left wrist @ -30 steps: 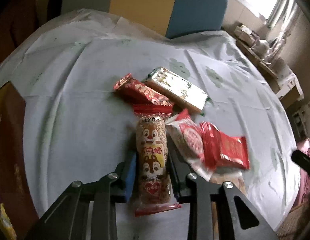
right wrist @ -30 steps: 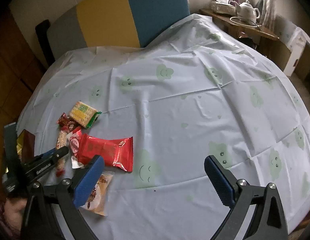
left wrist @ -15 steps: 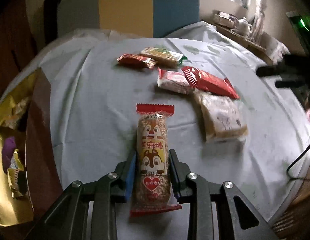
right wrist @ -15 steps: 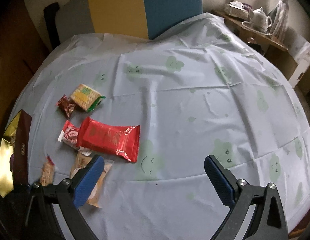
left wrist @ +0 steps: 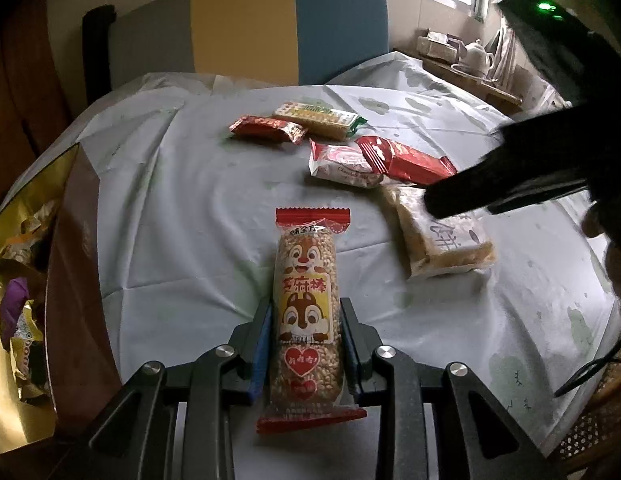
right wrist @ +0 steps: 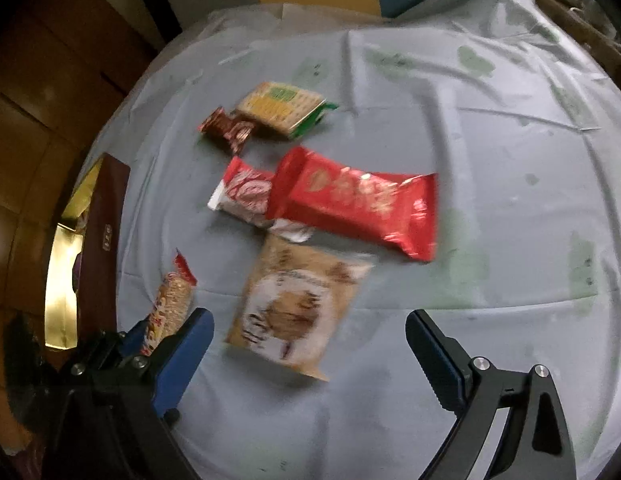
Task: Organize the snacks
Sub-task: 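Grasp the chipmunk rice-cracker bar with the left tool while the right tool grasps the clear pastry bag, then carry the rice-cracker bar with the left tool into the gold tray and release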
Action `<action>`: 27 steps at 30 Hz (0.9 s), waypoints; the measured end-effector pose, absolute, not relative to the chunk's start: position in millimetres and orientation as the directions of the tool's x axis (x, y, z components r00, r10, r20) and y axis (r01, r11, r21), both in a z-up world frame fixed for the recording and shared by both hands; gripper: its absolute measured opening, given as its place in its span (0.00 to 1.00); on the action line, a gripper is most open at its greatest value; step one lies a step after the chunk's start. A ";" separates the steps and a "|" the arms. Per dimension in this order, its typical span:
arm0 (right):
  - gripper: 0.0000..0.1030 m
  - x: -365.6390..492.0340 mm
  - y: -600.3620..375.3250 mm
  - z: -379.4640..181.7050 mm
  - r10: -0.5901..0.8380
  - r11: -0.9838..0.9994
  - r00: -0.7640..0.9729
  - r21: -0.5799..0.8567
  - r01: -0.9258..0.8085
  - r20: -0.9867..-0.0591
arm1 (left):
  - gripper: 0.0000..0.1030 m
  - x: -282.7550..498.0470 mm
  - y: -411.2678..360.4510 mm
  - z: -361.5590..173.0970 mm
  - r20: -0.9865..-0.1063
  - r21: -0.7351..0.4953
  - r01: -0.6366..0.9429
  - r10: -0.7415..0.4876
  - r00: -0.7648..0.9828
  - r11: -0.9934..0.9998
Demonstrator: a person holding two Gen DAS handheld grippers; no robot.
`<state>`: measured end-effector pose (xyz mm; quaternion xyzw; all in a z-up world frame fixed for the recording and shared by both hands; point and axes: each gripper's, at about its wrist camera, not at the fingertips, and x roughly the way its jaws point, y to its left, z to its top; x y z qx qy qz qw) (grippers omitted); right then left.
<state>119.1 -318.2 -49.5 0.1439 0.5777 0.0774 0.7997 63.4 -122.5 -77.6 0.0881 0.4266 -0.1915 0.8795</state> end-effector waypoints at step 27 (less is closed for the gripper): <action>0.62 54.5 -271.5 -77.0 0.040 0.998 0.383 0.022 -0.053 -0.923 | 0.29 74.3 -101.0 -60.7 -0.810 -0.190 0.375 -0.361 0.463 0.907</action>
